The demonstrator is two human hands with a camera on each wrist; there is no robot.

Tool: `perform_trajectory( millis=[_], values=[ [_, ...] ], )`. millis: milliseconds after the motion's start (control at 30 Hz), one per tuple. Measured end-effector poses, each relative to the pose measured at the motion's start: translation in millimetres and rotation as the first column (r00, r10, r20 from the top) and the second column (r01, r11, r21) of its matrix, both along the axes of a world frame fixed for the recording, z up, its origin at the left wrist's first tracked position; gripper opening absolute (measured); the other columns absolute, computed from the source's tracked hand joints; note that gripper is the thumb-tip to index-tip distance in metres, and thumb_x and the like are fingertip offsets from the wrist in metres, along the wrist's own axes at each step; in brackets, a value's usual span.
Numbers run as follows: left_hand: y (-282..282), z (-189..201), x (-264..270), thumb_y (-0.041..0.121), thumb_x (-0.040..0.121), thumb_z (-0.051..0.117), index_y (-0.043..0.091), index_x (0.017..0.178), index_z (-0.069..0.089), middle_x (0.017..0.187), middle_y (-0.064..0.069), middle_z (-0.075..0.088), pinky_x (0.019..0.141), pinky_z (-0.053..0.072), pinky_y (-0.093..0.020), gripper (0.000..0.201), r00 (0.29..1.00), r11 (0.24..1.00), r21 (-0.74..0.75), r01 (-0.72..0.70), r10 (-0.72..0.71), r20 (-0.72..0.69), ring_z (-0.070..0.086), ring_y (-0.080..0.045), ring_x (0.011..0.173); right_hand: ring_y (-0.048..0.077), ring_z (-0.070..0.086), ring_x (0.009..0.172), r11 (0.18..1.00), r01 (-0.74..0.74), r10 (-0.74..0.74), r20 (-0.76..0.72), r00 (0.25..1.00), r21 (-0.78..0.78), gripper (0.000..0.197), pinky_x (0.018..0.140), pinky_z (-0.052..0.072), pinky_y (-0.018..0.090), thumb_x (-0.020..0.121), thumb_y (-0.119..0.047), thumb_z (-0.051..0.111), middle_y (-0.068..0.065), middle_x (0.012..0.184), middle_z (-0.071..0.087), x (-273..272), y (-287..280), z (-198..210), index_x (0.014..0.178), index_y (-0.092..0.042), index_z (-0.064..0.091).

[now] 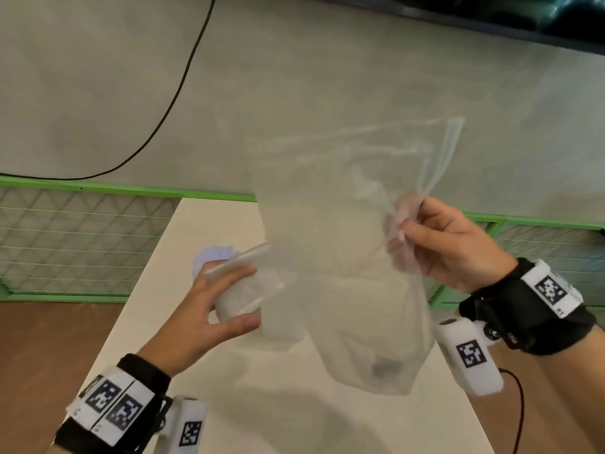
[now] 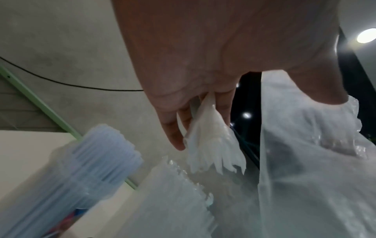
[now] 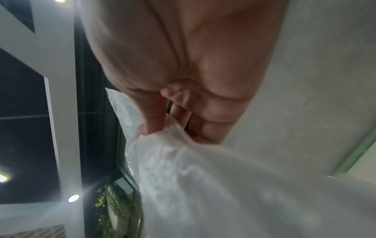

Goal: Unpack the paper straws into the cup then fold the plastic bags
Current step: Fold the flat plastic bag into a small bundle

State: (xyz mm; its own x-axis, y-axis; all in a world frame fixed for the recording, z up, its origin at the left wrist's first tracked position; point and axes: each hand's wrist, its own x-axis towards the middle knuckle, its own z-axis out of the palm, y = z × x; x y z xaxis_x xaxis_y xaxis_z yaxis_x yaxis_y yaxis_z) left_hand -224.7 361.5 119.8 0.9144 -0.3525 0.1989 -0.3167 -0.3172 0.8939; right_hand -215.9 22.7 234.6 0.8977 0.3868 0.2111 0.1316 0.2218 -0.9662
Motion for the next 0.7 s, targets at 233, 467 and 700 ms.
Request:
perform_trajectory(
  millis=[233, 467, 700],
  values=[
    [-49.1, 40.4, 24.7, 0.045, 0.074, 0.080, 0.029, 0.096, 0.077, 0.112, 0.005, 0.072, 0.091, 0.050, -0.021, 0.028, 0.994, 0.946, -0.316, -0.078, 0.049, -0.098, 0.064, -0.014, 0.110, 0.018, 0.064, 0.094, 0.984, 0.161, -0.157, 0.053, 0.986, -0.070, 0.068, 0.084, 0.054, 0.032, 0.072, -0.047, 0.080, 0.009, 0.113, 0.066, 17.5, 10.8, 8.9, 0.127, -0.014, 0.058],
    [-43.7, 55.1, 40.7, 0.044, 0.077, 0.068, 0.030, 0.098, 0.078, 0.111, 0.011, 0.069, 0.102, 0.048, -0.042, 0.027, 0.990, 0.954, -0.264, -0.143, 0.133, -0.054, 0.062, -0.008, 0.110, 0.026, 0.070, 0.087, 0.990, 0.056, -0.077, -0.161, 0.984, -0.130, 0.073, 0.074, 0.058, 0.039, 0.059, -0.023, 0.092, 0.016, 0.104, 0.070, 18.3, 12.8, -45.6, 0.125, -0.015, 0.060],
    [-6.4, 44.2, 37.7, 0.079, 0.055, 0.069, 0.043, 0.104, 0.073, 0.118, 0.022, 0.061, 0.100, 0.043, -0.023, 0.061, 0.988, 0.989, 0.021, 0.144, -0.143, -0.059, 0.055, 0.003, 0.115, 0.015, 0.062, 0.055, 0.987, 0.163, -0.163, -0.024, 0.986, -0.007, 0.035, 0.046, 0.052, 0.025, 0.063, -0.026, 0.087, 0.006, 0.081, 0.070, 27.4, 21.6, -12.8, 0.089, -0.012, 0.069]
  ],
)
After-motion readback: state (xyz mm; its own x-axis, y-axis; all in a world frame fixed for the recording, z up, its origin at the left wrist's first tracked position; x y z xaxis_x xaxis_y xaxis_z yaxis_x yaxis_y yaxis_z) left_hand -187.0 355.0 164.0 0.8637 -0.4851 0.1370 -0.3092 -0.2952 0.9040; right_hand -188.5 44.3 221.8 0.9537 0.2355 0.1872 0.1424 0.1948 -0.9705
